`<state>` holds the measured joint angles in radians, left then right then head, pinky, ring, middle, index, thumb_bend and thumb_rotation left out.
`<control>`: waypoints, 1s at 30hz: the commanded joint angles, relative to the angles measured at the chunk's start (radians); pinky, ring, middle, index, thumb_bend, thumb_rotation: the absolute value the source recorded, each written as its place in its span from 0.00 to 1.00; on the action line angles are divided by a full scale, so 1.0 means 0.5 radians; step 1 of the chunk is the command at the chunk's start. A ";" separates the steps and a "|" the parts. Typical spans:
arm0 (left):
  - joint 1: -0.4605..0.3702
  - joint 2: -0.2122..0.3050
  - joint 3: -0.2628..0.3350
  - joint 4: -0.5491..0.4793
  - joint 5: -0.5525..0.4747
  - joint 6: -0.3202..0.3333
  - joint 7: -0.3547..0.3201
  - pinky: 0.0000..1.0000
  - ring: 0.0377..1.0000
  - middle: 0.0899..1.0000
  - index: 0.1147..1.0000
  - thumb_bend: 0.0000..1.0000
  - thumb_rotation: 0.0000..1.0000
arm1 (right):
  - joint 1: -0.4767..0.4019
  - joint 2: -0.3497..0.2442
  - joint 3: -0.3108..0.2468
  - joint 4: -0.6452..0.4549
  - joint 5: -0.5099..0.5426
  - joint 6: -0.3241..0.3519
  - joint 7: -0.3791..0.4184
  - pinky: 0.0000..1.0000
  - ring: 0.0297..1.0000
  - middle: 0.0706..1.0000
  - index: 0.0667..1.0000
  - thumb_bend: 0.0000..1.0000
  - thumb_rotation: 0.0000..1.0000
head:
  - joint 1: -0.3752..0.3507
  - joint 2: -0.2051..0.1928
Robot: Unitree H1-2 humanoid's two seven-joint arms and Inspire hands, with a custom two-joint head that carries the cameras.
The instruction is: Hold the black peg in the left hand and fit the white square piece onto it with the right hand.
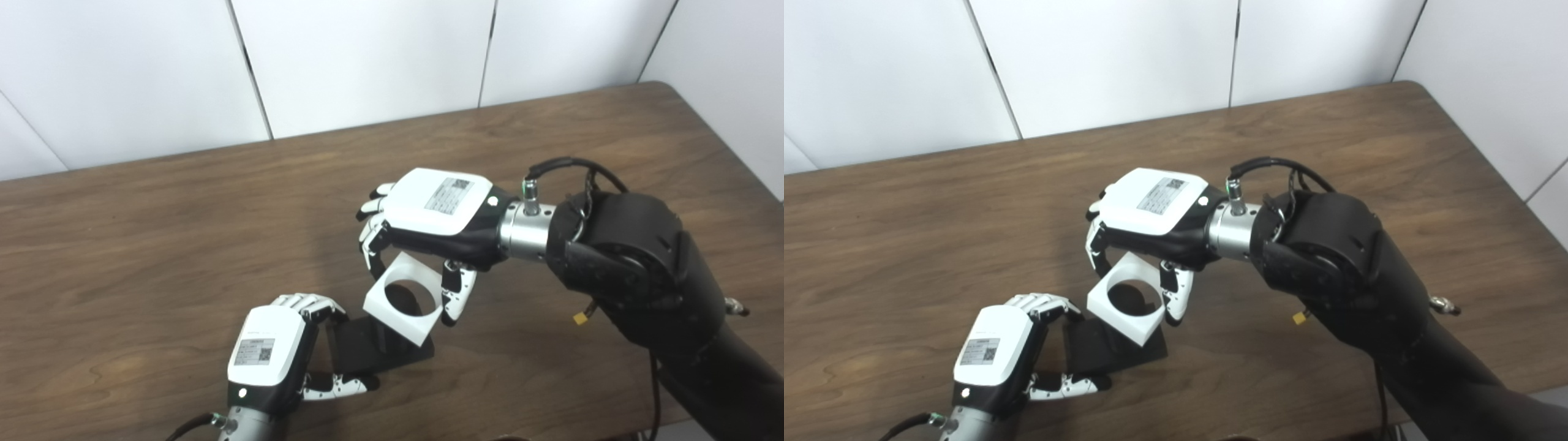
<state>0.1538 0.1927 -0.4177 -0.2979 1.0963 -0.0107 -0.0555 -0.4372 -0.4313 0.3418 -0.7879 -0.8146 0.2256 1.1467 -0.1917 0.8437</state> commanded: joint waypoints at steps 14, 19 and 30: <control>-0.008 -0.001 -0.024 -0.007 0.066 0.043 -0.095 0.75 0.72 0.66 0.42 0.52 0.05 | -0.010 0.089 0.048 0.077 -0.056 -0.152 -0.124 0.96 0.93 0.78 0.45 0.52 0.13 | -0.001 0.002; -0.010 -0.006 -0.028 -0.008 0.077 0.043 -0.095 0.74 0.71 0.66 0.42 0.52 0.05 | 0.000 0.107 0.056 0.089 -0.071 -0.175 -0.150 0.97 0.93 0.78 0.45 0.52 0.13 | 0.003 0.002; -0.005 -0.012 -0.035 -0.008 0.089 0.039 -0.085 0.75 0.72 0.66 0.42 0.52 0.05 | 0.017 0.165 0.060 0.115 -0.095 -0.196 -0.171 0.96 0.92 0.77 0.45 0.52 0.13 | 0.010 0.003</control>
<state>0.1544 0.1864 -0.4209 -0.3098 1.1005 -0.0025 -0.0760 -0.4029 -0.3596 0.3777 -0.7224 -0.8724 0.1469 1.0911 -0.1856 0.8437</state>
